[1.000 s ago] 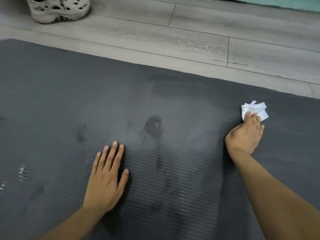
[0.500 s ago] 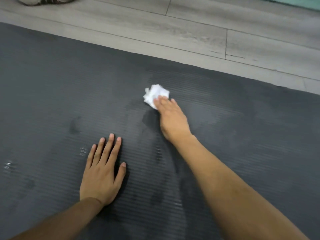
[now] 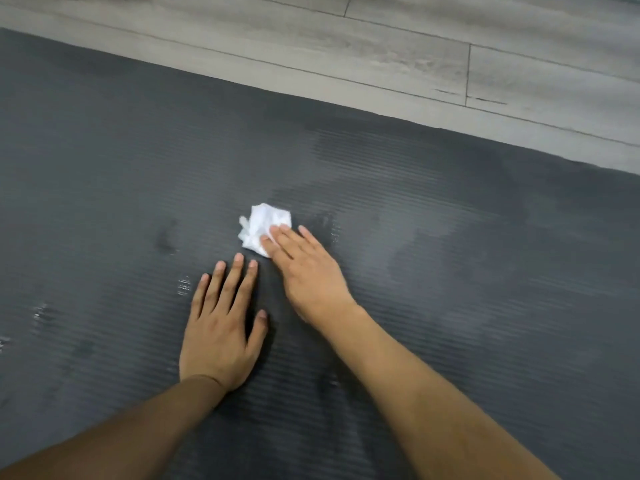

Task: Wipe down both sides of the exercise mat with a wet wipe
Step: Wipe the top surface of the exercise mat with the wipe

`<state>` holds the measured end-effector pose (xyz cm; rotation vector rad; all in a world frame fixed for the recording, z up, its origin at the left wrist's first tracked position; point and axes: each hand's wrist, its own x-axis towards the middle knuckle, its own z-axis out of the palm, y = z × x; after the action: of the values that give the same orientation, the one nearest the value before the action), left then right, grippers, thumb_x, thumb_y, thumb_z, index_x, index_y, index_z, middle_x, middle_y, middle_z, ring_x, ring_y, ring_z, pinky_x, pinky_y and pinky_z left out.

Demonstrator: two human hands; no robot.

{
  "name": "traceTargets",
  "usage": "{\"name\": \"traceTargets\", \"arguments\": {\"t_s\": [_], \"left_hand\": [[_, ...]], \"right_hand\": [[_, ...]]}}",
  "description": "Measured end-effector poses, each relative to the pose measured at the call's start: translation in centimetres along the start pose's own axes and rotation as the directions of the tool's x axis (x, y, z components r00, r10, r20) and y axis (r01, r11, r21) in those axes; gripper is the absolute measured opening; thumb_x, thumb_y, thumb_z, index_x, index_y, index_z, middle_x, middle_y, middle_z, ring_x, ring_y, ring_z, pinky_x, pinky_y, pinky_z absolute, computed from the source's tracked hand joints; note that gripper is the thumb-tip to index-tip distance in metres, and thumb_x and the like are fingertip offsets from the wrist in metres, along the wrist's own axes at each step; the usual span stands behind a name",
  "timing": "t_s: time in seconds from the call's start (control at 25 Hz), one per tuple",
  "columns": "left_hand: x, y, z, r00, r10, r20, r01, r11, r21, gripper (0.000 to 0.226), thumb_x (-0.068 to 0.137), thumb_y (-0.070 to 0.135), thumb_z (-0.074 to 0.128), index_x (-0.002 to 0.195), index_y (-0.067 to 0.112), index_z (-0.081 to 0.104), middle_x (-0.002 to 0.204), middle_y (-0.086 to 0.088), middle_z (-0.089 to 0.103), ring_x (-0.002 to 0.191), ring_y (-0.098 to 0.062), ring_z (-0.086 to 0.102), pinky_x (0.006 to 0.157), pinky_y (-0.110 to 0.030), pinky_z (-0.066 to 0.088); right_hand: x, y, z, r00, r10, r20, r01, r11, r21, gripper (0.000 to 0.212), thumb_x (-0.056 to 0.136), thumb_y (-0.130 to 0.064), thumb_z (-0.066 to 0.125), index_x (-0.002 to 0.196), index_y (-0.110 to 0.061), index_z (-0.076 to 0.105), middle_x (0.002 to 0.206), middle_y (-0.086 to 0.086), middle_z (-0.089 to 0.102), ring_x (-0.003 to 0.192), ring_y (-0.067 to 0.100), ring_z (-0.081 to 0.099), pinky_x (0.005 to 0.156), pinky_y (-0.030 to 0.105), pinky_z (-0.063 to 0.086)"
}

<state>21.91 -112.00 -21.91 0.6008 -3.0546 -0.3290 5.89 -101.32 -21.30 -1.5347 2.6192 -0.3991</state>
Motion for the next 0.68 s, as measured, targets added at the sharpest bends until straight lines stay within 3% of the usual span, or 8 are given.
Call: {"name": "traceTargets", "arguments": {"t_s": [0.08, 0.16, 0.28, 0.36, 0.48, 0.56, 0.6, 0.68], "left_hand": [[0.0, 0.1, 0.0, 1.0, -0.009, 0.003, 0.009, 1.0, -0.003, 0.071, 0.098, 0.044, 0.034, 0.163, 0.021, 0.019, 0.171, -0.002, 0.015, 0.158, -0.024, 0.011, 0.128, -0.048, 0.013], [-0.1, 0.4, 0.0, 1.0, -0.012, -0.005, 0.012, 1.0, -0.009, 0.07, 0.099, 0.045, 0.033, 0.164, 0.022, 0.016, 0.171, -0.001, 0.013, 0.158, -0.023, 0.009, 0.128, -0.048, 0.011], [0.0, 0.4, 0.1, 1.0, -0.022, -0.005, 0.022, 1.0, -0.001, 0.07, 0.099, 0.045, 0.032, 0.164, 0.022, 0.017, 0.171, -0.001, 0.013, 0.158, -0.024, 0.009, 0.128, -0.048, 0.012], [-0.1, 0.3, 0.0, 1.0, -0.022, -0.004, 0.022, 1.0, -0.003, 0.07, 0.099, 0.045, 0.032, 0.164, 0.022, 0.017, 0.171, -0.002, 0.013, 0.158, -0.024, 0.01, 0.127, -0.048, 0.012], [0.0, 0.2, 0.2, 1.0, -0.008, -0.017, 0.008, 1.0, 0.01, 0.07, 0.098, 0.044, 0.033, 0.163, 0.019, 0.022, 0.171, -0.003, 0.016, 0.158, -0.026, 0.013, 0.127, -0.05, 0.014], [-0.1, 0.1, 0.2, 1.0, 0.002, -0.021, -0.002, 1.0, -0.001, 0.07, 0.098, 0.043, 0.033, 0.162, 0.018, 0.024, 0.17, -0.004, 0.018, 0.158, -0.026, 0.014, 0.127, -0.05, 0.015], [-0.1, 0.1, 0.2, 1.0, -0.002, -0.026, 0.002, 1.0, -0.004, 0.07, 0.098, 0.043, 0.033, 0.162, 0.019, 0.023, 0.17, -0.004, 0.017, 0.158, -0.026, 0.014, 0.127, -0.05, 0.014], [-0.2, 0.2, 0.2, 0.999, -0.008, -0.031, 0.008, 1.0, -0.008, 0.07, 0.099, 0.043, 0.033, 0.163, 0.021, 0.019, 0.171, -0.003, 0.015, 0.158, -0.025, 0.012, 0.127, -0.049, 0.013]], "right_hand": [[-3.1, 6.4, -2.0, 0.947, 0.283, -0.153, -0.284, 0.959, 0.017, 0.056, 0.087, -0.017, 0.028, 0.136, -0.009, 0.055, 0.136, 0.017, 0.057, 0.127, 0.034, 0.052, 0.112, 0.042, 0.03], [-6.6, 13.8, -5.4, 0.71, 0.66, -0.247, -0.68, 0.733, 0.005, 0.06, 0.085, -0.022, 0.022, 0.134, -0.009, 0.055, 0.13, 0.02, 0.057, 0.12, 0.039, 0.052, 0.107, 0.045, 0.037], [-6.6, 15.5, -6.3, 0.529, 0.809, -0.254, -0.833, 0.553, 0.026, 0.07, 0.076, -0.021, 0.015, 0.132, 0.001, 0.051, 0.131, 0.023, 0.054, 0.125, 0.039, 0.046, 0.11, 0.049, 0.032], [-3.8, 10.0, -3.9, 0.62, 0.746, -0.244, -0.721, 0.664, 0.198, 0.064, 0.085, -0.024, 0.015, 0.133, -0.005, 0.053, 0.133, 0.018, 0.055, 0.124, 0.037, 0.049, 0.108, 0.046, 0.036], [-2.7, -0.5, 0.1, 0.977, 0.173, -0.128, -0.162, 0.982, 0.094, 0.056, 0.088, -0.014, 0.029, 0.14, -0.007, 0.051, 0.145, 0.014, 0.049, 0.135, 0.031, 0.045, 0.116, 0.042, 0.029], [-3.6, -0.3, -0.2, 0.999, -0.049, -0.023, 0.049, 0.999, 0.006, 0.057, 0.088, -0.013, 0.03, 0.141, -0.006, 0.049, 0.147, 0.013, 0.047, 0.139, 0.026, 0.041, 0.118, 0.041, 0.025], [-4.4, 2.4, -1.0, 0.998, -0.015, -0.064, 0.015, 1.0, -0.013, 0.056, 0.088, -0.012, 0.031, 0.14, -0.006, 0.051, 0.145, 0.013, 0.049, 0.137, 0.026, 0.044, 0.118, 0.041, 0.025], [-7.2, 9.5, -3.2, 0.938, 0.296, -0.182, -0.308, 0.95, -0.044, 0.053, 0.086, -0.009, 0.033, 0.134, -0.002, 0.056, 0.139, 0.017, 0.055, 0.132, 0.031, 0.049, 0.117, 0.044, 0.024]]}}
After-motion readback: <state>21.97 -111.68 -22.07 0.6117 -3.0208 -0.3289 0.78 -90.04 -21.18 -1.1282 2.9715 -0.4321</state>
